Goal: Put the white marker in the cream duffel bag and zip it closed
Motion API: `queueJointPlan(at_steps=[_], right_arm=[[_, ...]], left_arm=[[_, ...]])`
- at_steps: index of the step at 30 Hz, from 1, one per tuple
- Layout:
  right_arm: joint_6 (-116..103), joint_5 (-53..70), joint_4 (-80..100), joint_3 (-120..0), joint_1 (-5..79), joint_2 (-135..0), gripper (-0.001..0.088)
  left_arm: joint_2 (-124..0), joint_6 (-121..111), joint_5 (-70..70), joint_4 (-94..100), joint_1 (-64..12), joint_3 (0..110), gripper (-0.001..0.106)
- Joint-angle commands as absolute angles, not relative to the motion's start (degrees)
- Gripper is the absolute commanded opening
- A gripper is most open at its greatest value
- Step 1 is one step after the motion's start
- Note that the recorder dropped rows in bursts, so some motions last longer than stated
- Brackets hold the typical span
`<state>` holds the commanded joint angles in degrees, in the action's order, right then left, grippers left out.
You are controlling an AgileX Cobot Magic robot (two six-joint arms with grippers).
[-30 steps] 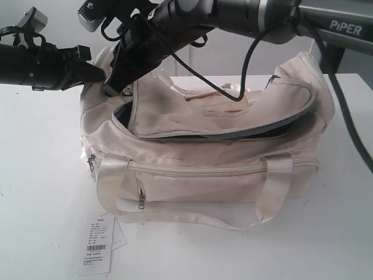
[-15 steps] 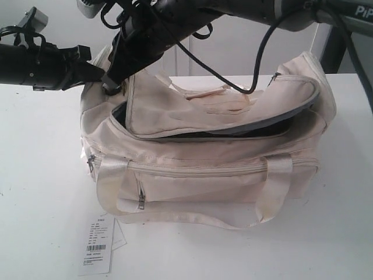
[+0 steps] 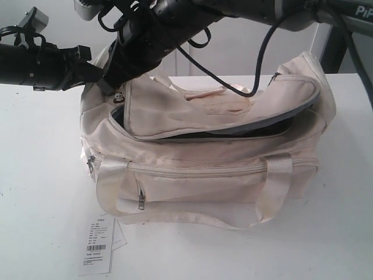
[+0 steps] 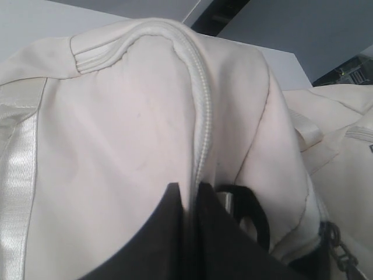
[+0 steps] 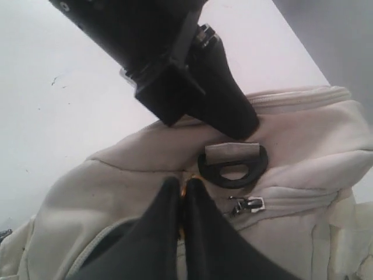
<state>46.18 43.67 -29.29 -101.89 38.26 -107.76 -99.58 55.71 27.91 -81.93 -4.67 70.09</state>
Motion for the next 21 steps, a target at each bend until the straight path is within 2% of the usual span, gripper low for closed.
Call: queueJointPlan(at_steps=[21], right_arm=[[46.6,49.2,-31.5,-101.9,38.3,-106.1,0.0]], left_arm=[[-99.6,55.7,27.9,-81.9,-4.7,70.1,0.0]])
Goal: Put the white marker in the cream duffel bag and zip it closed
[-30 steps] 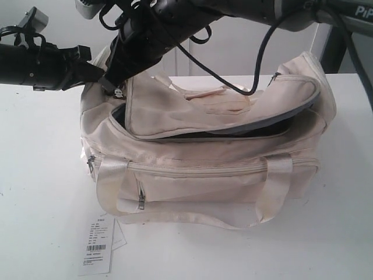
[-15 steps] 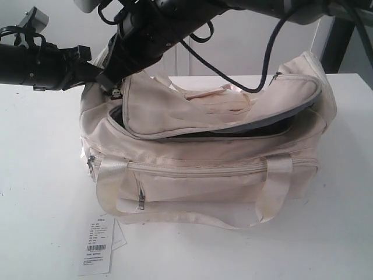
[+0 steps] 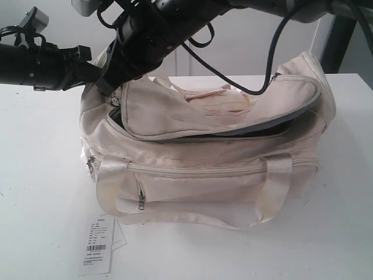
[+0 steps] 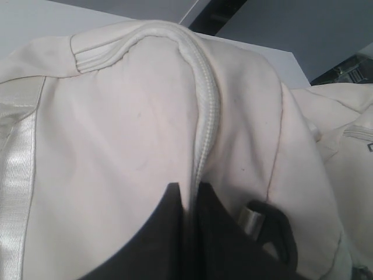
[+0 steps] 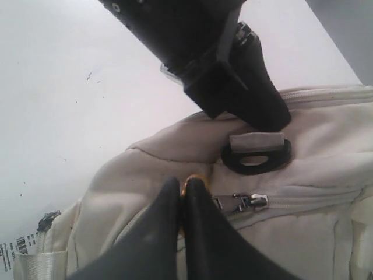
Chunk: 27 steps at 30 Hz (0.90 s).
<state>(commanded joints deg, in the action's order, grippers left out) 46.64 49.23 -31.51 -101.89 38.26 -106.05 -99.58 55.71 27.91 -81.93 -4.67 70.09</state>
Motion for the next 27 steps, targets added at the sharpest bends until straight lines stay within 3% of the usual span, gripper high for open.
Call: queueJointPlan(at_steps=[27], right_arm=[[51.5,56.4,-32.2,-101.9,38.3,-104.9,0.0]], left_arm=[[-99.6,55.7,27.9,-82.0,-4.7,70.1,0.0]])
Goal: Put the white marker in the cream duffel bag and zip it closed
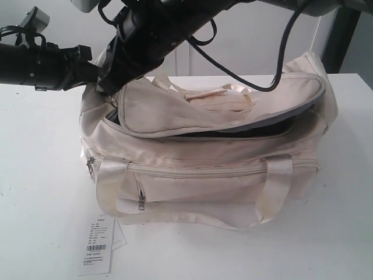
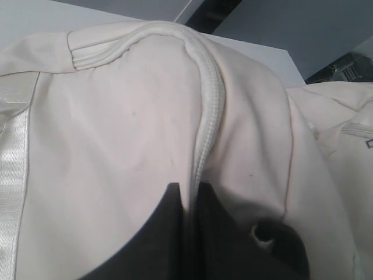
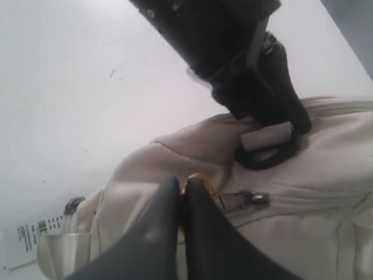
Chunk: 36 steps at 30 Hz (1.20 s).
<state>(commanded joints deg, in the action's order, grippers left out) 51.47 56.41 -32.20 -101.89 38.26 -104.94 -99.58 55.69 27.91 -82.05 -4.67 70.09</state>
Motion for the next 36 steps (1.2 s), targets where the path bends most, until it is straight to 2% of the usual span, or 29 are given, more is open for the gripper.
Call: queueJointPlan(at_steps=[8,16,36], right_arm=[[52.5,54.6,-22.2,-101.9,38.3,-106.0,0.0],[55.5,61.3,-27.9,-101.9,38.3,-106.4,0.0],[61.4,65.2,-31.3,-101.9,38.3,-105.5,0.0]], left_arm=[[-99.6,55.7,28.1,-82.1,-4.7,70.1,0.0],[-99.6,56.4,28.0,-82.1,-4.7,70.1,0.0],[-99.6,56.8,26.6,-82.1,-4.7,70.1,0.0]])
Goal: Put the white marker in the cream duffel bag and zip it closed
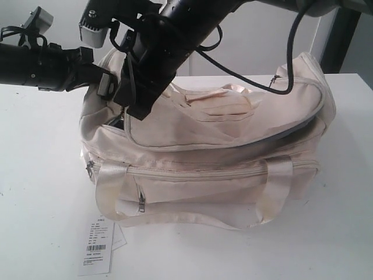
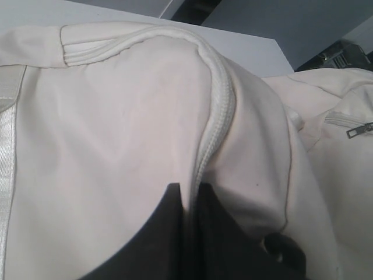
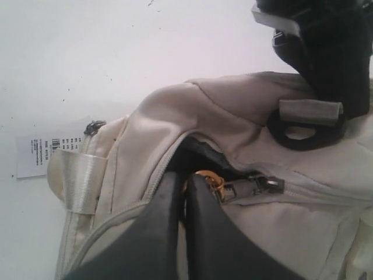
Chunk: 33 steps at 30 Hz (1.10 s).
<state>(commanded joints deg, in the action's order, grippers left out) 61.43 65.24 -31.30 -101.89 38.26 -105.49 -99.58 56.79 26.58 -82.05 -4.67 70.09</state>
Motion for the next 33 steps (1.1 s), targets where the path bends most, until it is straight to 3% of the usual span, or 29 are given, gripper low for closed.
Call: queueJointPlan(at_steps=[10,25,28,33], right_arm=[[65.5,69.7,-31.4,-101.9,38.3,-105.7,0.0],[65.7,50.0,-25.2,-101.9,38.3,-110.9,0.0],[65.7,49.4,-25.8,-101.9,38.3,-111.3,0.0],[65.7,49.2,-25.8,-101.9,38.3,-111.3,0.0]], left_arm=[[-99.6,56.8,25.2,-82.1,-4.7,70.1,0.0],[-99.6,55.3,24.7,-82.7,-3.1,70.1,0.001],[-99.4,55.3,24.9,-82.7,-2.4,70.1,0.013],[-99.3,55.3,28.2,-82.7,-1.3,70.2,0.055]])
